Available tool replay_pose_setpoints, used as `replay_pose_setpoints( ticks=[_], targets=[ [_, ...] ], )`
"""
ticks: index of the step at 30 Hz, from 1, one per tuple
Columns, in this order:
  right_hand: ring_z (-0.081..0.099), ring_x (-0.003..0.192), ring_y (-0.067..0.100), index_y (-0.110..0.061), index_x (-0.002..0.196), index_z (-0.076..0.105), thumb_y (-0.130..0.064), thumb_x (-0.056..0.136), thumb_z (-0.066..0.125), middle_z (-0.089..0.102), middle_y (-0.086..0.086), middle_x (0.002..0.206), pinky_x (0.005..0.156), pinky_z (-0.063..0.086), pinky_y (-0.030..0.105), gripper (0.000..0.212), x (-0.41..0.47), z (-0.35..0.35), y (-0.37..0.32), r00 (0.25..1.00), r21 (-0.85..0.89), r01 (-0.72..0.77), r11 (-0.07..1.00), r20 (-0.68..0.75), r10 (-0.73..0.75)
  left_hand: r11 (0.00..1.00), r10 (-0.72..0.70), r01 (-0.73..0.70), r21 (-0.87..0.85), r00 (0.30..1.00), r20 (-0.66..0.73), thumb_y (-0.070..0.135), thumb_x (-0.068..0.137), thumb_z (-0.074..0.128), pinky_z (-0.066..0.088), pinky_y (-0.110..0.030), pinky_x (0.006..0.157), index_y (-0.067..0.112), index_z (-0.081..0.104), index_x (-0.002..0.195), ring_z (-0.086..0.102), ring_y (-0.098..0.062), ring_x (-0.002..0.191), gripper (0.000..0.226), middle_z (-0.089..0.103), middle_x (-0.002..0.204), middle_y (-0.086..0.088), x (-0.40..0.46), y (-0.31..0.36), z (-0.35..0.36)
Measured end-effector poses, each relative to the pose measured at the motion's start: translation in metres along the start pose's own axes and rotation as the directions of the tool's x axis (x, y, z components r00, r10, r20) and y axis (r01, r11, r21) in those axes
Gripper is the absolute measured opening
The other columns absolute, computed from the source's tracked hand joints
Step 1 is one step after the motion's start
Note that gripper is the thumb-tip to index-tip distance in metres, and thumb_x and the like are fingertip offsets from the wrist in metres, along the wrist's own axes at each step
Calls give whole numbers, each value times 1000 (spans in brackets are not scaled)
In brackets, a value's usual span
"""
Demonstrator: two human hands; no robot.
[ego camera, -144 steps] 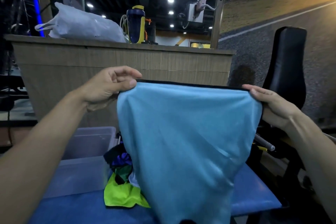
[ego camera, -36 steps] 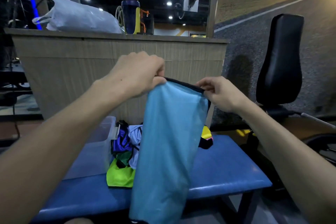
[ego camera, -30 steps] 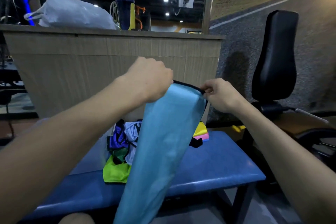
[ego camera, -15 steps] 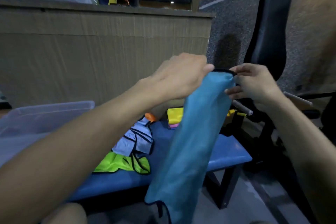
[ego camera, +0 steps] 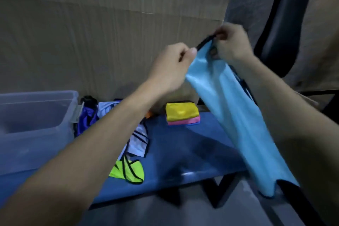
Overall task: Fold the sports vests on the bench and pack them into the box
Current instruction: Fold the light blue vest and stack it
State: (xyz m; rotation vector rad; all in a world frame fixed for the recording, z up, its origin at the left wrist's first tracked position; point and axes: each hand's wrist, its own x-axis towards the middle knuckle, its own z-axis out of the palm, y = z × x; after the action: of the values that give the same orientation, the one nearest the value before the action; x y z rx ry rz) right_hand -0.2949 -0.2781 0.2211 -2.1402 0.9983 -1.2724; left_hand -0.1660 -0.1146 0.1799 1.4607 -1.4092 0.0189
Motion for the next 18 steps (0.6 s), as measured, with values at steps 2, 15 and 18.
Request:
replay_pose_setpoints(
  ticks=[2, 15, 18],
  targets=[
    [71, 80, 32, -33, 77, 66, -16, 73, 44, 69, 3, 79, 81, 61, 48, 28, -5, 71, 0, 989, -43, 20, 999, 146, -13, 996, -70, 71, 58, 997, -18, 35, 105, 50, 38, -35, 52, 14, 56, 78, 47, -12, 46, 35, 43, 50, 6, -26, -50, -21],
    [64, 102, 34, -14, 94, 71, 5, 81, 51, 74, 11, 103, 86, 48, 36, 31, -159, 353, 30, 742, -91, 105, 990, 670, -17, 797, -368, 335, 502, 929, -35, 39, 94, 48, 49, -39, 59, 24, 54, 81, 58, -27, 57, 21, 58, 62, 2, -239, -263, -116],
    [64, 100, 29, -13, 93, 71, 7, 83, 48, 74, 8, 101, 86, 50, 35, 32, -159, 354, 40, 752, -66, 63, 996, 660, -4, 841, -373, 296, 452, 923, 91, 34, 97, 57, 43, -33, 62, 22, 59, 84, 52, -7, 58, 19, 55, 60, 10, -218, -253, -106]
  ],
)
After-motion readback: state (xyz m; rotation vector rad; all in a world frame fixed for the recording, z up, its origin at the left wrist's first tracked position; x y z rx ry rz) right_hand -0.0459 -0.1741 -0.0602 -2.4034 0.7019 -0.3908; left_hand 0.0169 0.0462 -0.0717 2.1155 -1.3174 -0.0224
